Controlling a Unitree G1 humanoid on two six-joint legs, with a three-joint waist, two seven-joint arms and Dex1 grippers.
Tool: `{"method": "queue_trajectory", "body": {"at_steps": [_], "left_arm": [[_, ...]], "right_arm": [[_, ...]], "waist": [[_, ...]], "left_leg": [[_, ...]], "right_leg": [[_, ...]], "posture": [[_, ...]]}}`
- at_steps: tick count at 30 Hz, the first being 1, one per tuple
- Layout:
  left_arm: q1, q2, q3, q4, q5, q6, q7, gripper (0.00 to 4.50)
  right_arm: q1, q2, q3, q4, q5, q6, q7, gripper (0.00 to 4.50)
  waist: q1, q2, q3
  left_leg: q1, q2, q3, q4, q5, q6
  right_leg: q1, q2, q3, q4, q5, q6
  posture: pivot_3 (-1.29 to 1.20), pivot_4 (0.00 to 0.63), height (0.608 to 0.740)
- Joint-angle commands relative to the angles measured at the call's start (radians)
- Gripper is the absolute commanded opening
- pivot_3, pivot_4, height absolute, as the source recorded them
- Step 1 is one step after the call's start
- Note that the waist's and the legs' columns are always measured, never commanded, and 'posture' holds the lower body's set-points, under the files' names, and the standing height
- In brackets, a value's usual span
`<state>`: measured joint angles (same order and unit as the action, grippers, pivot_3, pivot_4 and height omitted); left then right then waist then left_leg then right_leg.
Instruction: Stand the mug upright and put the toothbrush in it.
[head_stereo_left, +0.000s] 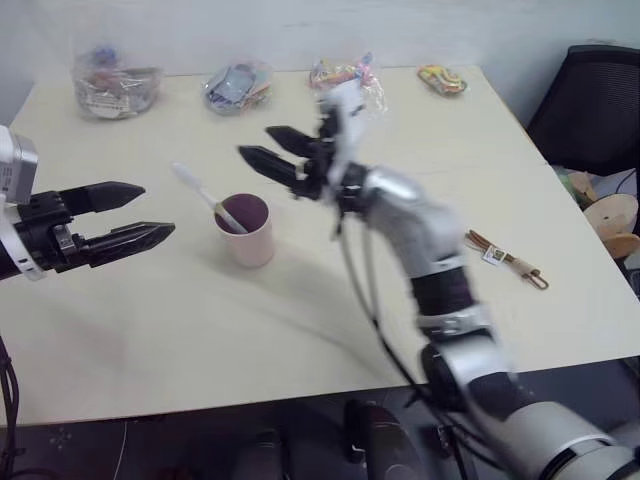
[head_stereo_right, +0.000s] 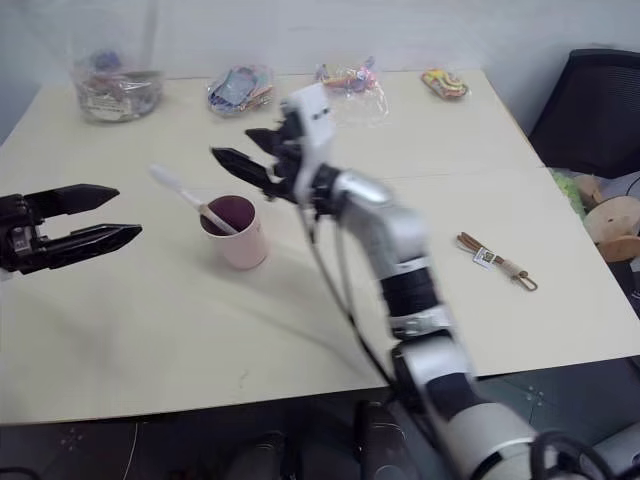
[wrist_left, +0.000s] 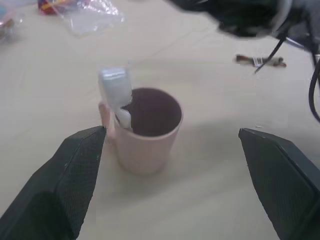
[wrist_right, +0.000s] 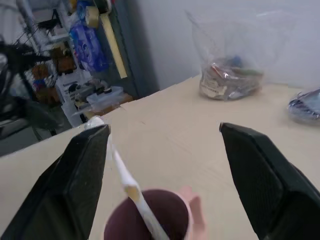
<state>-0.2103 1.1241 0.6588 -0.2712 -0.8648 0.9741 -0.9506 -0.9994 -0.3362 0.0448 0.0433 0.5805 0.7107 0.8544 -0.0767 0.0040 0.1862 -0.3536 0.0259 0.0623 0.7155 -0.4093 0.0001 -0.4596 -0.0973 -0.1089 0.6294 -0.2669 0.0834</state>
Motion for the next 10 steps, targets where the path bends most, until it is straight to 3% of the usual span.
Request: {"method": "queue_trajectory", "body": {"at_steps": [1,5,10], "left_arm": [[0.069,0.065,0.092,0.018,0.040,-0.036,-0.106,4.50],[0.186,0.113,0.168,0.056,0.121,-0.091,-0.225,4.50],[0.237,0.128,0.207,0.087,0.167,-0.137,-0.299,4.50]], "right_arm": [[0.045,-0.246,-0.003,-0.108,0.077,0.085,0.290,3.66],[0.124,-0.492,0.028,-0.068,-0.004,-0.003,0.487,3.66],[0.155,-0.540,0.017,-0.010,-0.070,-0.074,0.500,3.66]], "waist": [[0.008,0.000,0.000],[0.022,0.000,0.000],[0.022,0.000,0.000]], "left_leg": [[0.000,0.000,0.001,0.000,0.000,0.000],[0.001,0.001,0.009,-0.001,0.000,0.000],[0.003,0.002,0.017,-0.001,0.000,0.000]], "right_leg": [[0.000,0.001,0.000,-0.001,0.000,0.000],[0.000,0.002,0.000,-0.002,0.000,0.000],[-0.001,0.003,0.003,0.001,0.000,0.000]], "posture": [[0.00,0.150,0.740],[0.00,0.150,0.740],[0.00,0.150,0.740]]}}
